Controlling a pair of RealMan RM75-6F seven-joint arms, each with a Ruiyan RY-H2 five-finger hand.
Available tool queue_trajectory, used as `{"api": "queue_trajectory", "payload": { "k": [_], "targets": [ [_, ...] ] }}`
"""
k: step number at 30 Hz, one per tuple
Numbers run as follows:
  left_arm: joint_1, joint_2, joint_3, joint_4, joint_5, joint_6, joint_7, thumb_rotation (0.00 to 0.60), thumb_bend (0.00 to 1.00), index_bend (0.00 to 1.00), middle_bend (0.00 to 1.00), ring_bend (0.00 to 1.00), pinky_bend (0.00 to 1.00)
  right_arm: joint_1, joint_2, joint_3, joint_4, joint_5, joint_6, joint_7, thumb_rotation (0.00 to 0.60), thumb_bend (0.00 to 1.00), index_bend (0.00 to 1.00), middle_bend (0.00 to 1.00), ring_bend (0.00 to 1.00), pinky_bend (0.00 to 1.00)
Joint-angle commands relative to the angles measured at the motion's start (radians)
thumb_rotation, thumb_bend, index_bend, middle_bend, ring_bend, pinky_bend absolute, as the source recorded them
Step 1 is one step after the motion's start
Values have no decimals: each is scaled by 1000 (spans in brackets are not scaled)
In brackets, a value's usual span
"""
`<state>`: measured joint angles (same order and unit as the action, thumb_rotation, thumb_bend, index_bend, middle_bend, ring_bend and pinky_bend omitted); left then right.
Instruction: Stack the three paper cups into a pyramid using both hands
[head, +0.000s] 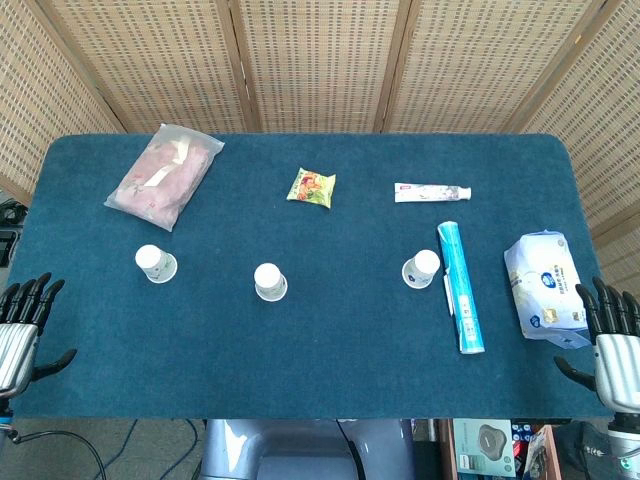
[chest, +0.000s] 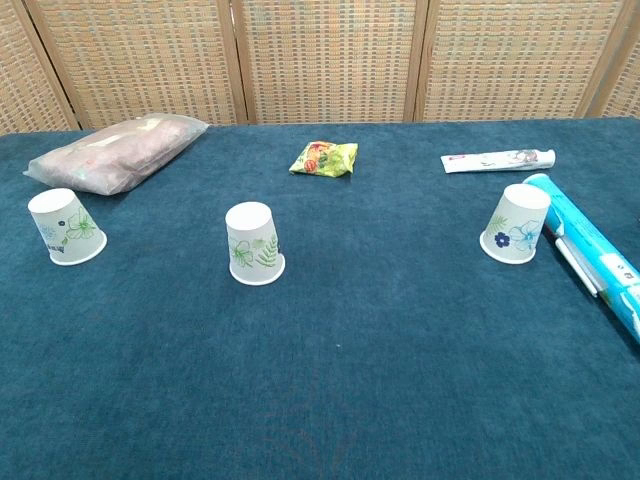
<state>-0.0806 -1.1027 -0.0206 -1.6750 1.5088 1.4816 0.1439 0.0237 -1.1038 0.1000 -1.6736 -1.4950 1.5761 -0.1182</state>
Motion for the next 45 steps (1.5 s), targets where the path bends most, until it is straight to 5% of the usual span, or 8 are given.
{"api": "queue_trajectory", "payload": {
  "k": [1, 12, 20, 26, 33, 45],
  "targets": [
    [-1, 1, 0, 1, -2, -3, -2, 600, 204, 0, 0, 0, 0, 0, 1, 1, -4, 1, -1, 3, 600, 0, 0, 0, 0, 0],
    [-33, 6, -3, 11, -26, -71, -17, 600, 204, 0, 0, 0, 0, 0, 5, -5, -8, -6, -4, 1, 600, 0, 0, 0, 0, 0],
    [-208, -14, -83, 127, -103, -317, -100, 600, 205, 0, 0, 0, 0, 4, 8, -8, -13, 1, -19, -9, 600, 0, 0, 0, 0, 0],
    [-336, -120, -127, 301, -193, -499, -106, 600, 204, 0, 0, 0, 3, 7, 6, -8, -15, 11, -29, -22, 600, 0, 0, 0, 0, 0],
    [-430, -265, -138, 500, -218, -597, -132, 600, 205, 0, 6, 81, 175, 14, 4, -3, -6, 34, -50, -20, 600, 0, 0, 0, 0, 0],
    [-484, -390, -149, 632, -216, -581, -122, 600, 206, 236, 313, 337, 435, 20, 1, 8, 12, 73, -71, -8, 600, 0, 0, 0, 0, 0]
  ]
}}
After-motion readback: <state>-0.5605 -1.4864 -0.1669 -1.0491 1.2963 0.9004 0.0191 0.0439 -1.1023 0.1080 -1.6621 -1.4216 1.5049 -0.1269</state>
